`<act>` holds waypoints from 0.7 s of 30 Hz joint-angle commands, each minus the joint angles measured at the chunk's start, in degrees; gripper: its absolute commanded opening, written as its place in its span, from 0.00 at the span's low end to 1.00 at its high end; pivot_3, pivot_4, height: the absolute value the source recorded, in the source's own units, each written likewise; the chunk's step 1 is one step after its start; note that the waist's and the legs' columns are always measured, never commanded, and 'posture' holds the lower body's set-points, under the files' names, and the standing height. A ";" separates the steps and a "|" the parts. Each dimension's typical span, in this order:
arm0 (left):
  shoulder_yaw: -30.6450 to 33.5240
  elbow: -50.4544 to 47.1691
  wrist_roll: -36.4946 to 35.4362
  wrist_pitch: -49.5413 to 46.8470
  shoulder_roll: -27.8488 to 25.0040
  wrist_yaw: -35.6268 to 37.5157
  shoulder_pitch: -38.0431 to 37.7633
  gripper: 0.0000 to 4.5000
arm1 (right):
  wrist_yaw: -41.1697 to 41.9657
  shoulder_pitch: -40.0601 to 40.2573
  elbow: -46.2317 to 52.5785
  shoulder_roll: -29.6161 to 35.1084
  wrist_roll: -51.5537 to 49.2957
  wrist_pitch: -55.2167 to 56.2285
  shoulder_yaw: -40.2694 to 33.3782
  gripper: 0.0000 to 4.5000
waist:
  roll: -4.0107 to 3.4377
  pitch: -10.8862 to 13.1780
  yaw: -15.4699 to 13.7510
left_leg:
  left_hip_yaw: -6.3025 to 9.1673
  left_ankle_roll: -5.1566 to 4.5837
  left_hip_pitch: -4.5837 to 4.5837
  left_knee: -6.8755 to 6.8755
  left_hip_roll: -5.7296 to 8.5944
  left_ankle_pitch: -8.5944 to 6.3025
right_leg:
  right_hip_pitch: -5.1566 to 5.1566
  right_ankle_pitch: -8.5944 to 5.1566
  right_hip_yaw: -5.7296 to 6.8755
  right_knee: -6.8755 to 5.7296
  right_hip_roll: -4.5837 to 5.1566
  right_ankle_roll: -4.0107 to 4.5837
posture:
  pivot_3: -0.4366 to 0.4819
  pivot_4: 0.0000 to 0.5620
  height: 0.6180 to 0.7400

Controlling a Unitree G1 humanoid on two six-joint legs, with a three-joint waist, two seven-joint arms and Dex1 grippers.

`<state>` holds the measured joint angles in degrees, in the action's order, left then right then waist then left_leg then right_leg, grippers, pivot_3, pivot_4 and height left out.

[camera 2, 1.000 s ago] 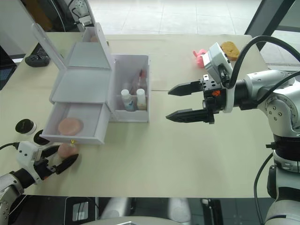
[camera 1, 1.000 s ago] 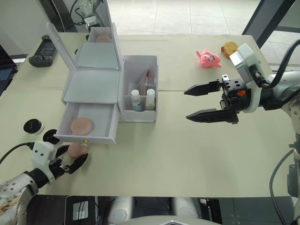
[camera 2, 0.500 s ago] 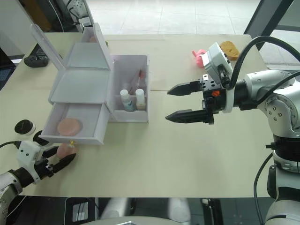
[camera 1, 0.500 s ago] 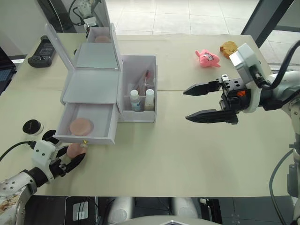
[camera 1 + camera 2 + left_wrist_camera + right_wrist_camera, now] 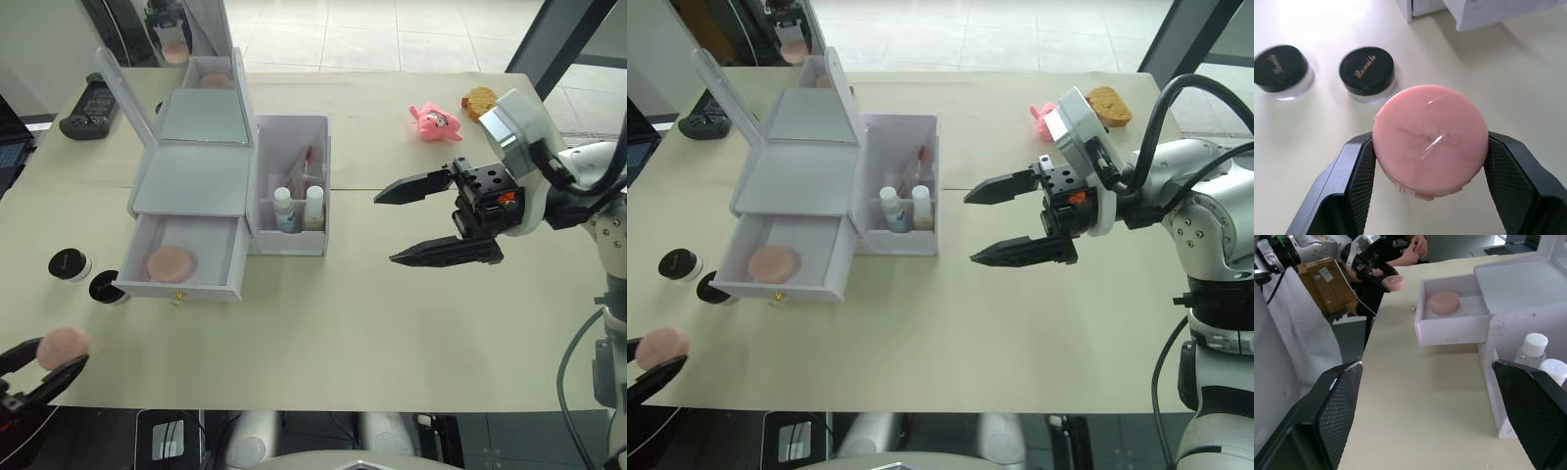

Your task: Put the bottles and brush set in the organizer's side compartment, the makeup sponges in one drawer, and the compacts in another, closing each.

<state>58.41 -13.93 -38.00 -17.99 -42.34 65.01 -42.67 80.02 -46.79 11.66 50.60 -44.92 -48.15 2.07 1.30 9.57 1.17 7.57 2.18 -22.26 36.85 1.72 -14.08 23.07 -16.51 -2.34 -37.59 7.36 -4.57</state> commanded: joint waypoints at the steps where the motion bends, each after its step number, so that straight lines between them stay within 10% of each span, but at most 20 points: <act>1: 9.25 -2.34 -8.71 -6.02 -4.04 2.78 -0.38 0.65 | 1.09 -2.48 -0.54 -0.81 -0.34 1.22 -0.60 1.00 | 0.01 0.00 -0.10 | 0.00 0.00 0.01 0.00 0.00 0.00 | 0.00 0.00 0.00 0.00 0.00 0.00 | 0.48 0.27 1.00; 10: 9.36 -6.02 -16.87 -19.42 -15.46 -0.09 8.15 0.65 | -1.51 -4.02 0.74 -1.61 -3.76 -1.34 -3.84 1.00 | 0.00 0.01 0.52 | 0.01 0.00 0.02 -0.02 -0.01 0.00 | 0.04 0.00 -0.01 -0.07 -0.02 0.01 | 0.48 0.27 1.00; 21: -22.50 -5.22 -12.22 -19.44 -28.58 -0.23 34.74 0.65 | -6.07 -5.67 -1.41 -2.99 -3.00 -1.99 -3.58 1.00 | -0.04 0.03 1.56 | 0.00 0.00 0.03 -0.07 -0.04 0.00 | 0.10 0.01 -0.05 -0.14 -0.10 0.02 | 0.48 0.27 1.00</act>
<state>39.79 -19.90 -51.94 -38.71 -69.85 64.62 -9.51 74.49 -51.38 9.96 47.62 -48.09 -50.77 -1.00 1.26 9.60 2.72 7.57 2.18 -22.24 36.76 1.64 -14.08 23.19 -16.50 -2.39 -37.74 7.22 -4.55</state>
